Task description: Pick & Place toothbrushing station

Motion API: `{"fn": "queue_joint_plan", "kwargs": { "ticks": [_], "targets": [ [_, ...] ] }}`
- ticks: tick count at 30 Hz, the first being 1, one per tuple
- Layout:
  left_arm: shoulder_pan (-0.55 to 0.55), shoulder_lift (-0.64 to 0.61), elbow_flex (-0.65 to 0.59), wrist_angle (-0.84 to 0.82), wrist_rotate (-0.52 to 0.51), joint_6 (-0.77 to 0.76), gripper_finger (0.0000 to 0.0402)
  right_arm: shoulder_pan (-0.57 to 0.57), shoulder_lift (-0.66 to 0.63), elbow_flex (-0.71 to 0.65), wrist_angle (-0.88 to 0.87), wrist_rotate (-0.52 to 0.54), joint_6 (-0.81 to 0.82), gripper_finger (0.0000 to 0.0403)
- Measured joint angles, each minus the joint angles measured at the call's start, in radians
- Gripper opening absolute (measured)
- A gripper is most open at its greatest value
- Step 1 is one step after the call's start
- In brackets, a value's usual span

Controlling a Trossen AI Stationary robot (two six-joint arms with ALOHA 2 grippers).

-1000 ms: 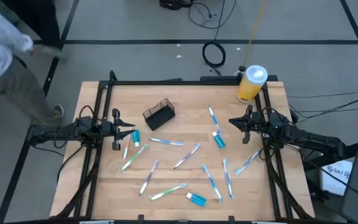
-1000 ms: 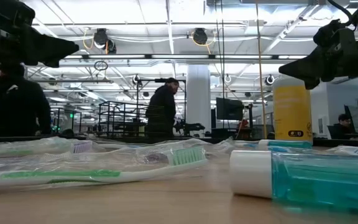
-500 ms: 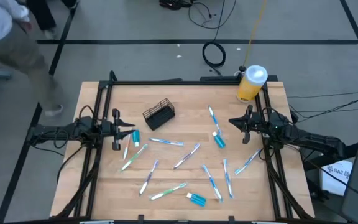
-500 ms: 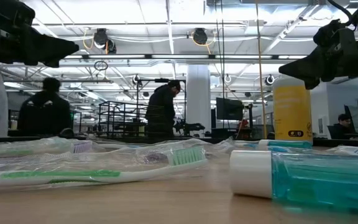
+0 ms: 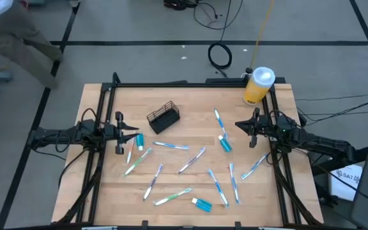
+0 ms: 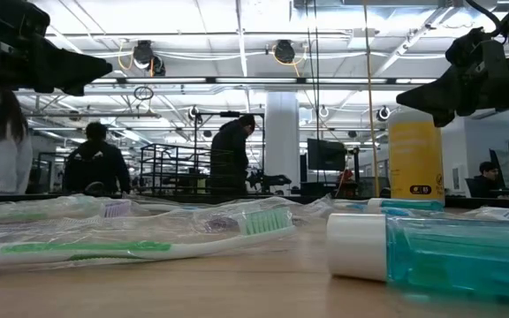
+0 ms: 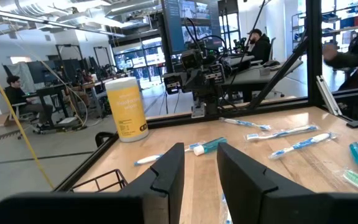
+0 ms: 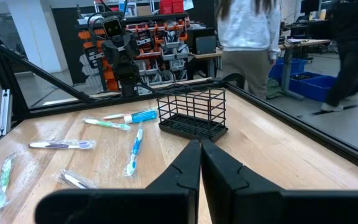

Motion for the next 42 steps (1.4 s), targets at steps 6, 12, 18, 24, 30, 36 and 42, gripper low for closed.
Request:
{"fn": "queue_joint_plan", "kwargs": {
  "ticks": [6,12,18,24,30,36,42],
  "targets": [
    [0.000,0.000,0.000,0.000,0.000,0.000,0.0102,0.000,0.000,0.000,0.000,0.000,0.000,0.0008],
    [0.000,0.000,0.000,0.000,0.000,0.000,0.0102,0.000,0.000,0.000,0.000,0.000,0.000,0.0008],
    [0.000,0.000,0.000,0.000,0.000,0.000,0.0102,0.000,0.000,0.000,0.003,0.002,-0.005,0.0008],
    [0.000,0.000,0.000,0.000,0.000,0.000,0.0102,0.000,0.000,0.000,0.048,-0.001,-0.075,0.0008],
    [0.000,0.000,0.000,0.001,0.000,0.001,0.0102,0.000,0.000,0.000,0.047,-0.001,-0.073,0.0009],
    [0.001,0.000,0.000,0.003,0.001,-0.024,0.0102,0.000,0.000,0.000,0.141,0.000,-0.079,0.0008],
    [0.001,0.000,0.000,0.011,0.002,-0.126,0.0102,0.000,0.000,0.000,0.201,0.000,-0.079,0.0008]
  ]
}}
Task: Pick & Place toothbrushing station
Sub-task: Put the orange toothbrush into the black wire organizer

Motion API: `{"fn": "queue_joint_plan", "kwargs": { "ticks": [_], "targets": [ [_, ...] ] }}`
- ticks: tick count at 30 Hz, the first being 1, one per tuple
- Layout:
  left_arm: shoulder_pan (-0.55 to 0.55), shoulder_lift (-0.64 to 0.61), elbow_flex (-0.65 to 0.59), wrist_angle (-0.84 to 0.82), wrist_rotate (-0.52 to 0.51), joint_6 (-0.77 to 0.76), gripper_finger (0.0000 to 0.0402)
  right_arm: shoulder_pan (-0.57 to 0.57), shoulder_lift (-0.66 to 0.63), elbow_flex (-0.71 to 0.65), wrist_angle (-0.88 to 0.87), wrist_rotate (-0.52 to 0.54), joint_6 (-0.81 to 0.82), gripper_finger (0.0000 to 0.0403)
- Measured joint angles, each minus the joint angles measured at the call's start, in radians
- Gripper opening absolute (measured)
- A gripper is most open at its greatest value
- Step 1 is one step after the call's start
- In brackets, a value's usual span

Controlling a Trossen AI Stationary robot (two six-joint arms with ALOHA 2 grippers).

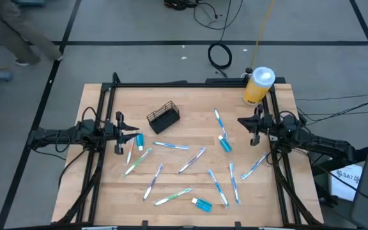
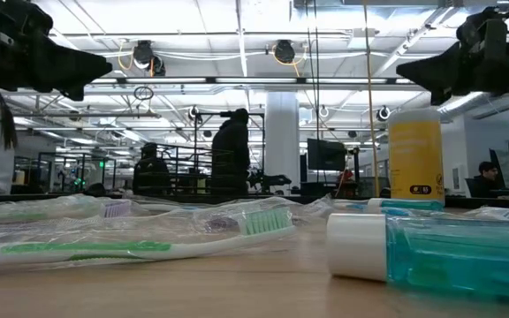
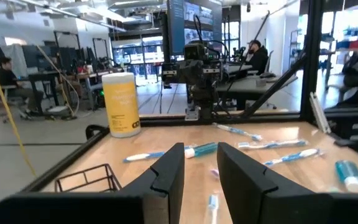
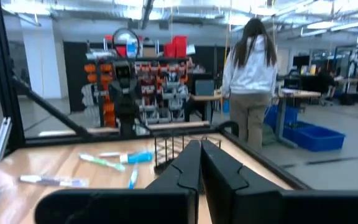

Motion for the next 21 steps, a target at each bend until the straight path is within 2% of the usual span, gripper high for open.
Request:
{"fn": "queue_joint_plan", "kwargs": {
  "ticks": [3,7,10,12,14,17,21],
  "targets": [
    [0.000,0.000,0.000,0.030,0.000,-0.073,0.0102,0.000,0.000,0.000,0.047,0.010,-0.009,0.0008],
    [0.000,0.000,0.004,0.087,-0.007,-0.246,0.0102,-0.001,0.000,0.000,0.140,0.047,-0.006,0.0008],
    [0.000,0.000,0.029,0.166,-0.029,-0.244,0.0101,0.000,0.000,0.000,0.177,0.050,0.031,0.0008],
    [0.000,0.000,0.066,0.164,-0.035,-0.217,0.0101,0.000,0.000,0.000,0.179,0.052,0.050,0.0008],
    [0.000,0.008,0.129,0.100,-0.035,-0.216,0.0101,0.000,0.000,0.000,0.175,0.054,0.048,0.0008],
    [0.000,0.054,0.245,-0.088,-0.037,-0.215,0.0101,0.000,0.000,0.000,0.174,0.056,0.046,0.0008],
    [0.000,0.187,0.411,-0.307,-0.107,-0.254,0.0101,0.000,0.000,0.000,0.172,0.056,0.046,0.0008]
  ]
}}
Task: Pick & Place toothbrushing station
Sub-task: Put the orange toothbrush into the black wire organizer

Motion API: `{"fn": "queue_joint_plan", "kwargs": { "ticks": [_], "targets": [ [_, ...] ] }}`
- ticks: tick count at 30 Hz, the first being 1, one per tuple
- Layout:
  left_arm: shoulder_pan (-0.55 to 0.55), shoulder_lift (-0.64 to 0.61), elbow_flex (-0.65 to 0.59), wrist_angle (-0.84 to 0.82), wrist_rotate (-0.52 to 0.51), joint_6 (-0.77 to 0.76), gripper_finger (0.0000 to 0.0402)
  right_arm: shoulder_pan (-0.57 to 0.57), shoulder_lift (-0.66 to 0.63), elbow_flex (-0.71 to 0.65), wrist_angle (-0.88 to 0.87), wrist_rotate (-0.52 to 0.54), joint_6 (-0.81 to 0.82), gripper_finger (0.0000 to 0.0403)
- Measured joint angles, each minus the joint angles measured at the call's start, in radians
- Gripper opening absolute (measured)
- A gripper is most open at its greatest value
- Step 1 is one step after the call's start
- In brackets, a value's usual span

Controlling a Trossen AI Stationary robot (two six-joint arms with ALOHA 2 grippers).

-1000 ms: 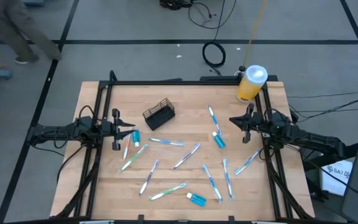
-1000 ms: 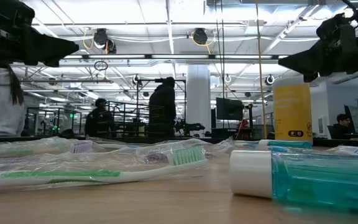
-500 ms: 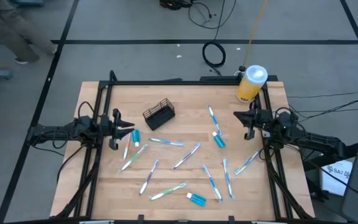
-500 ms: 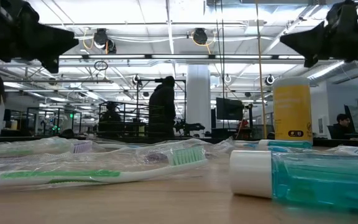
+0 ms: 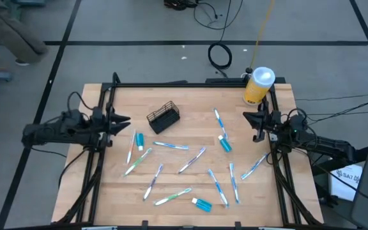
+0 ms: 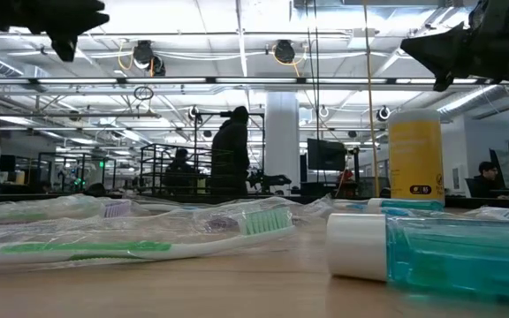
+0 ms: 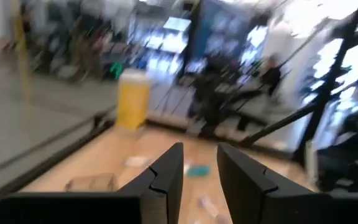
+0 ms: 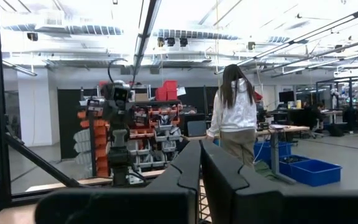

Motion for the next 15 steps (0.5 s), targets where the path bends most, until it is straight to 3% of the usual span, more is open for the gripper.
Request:
{"fn": "queue_joint_plan", "kwargs": {
  "ticks": [6,15],
  "targets": [
    [0.000,0.240,0.183,-0.313,-0.059,-0.110,0.0101,0.000,0.000,0.000,-0.036,0.000,-0.003,0.0009],
    [0.000,0.508,0.210,-0.558,-0.076,-0.533,0.0101,0.000,0.000,0.000,-0.098,0.000,0.000,0.0009]
  ]
}}
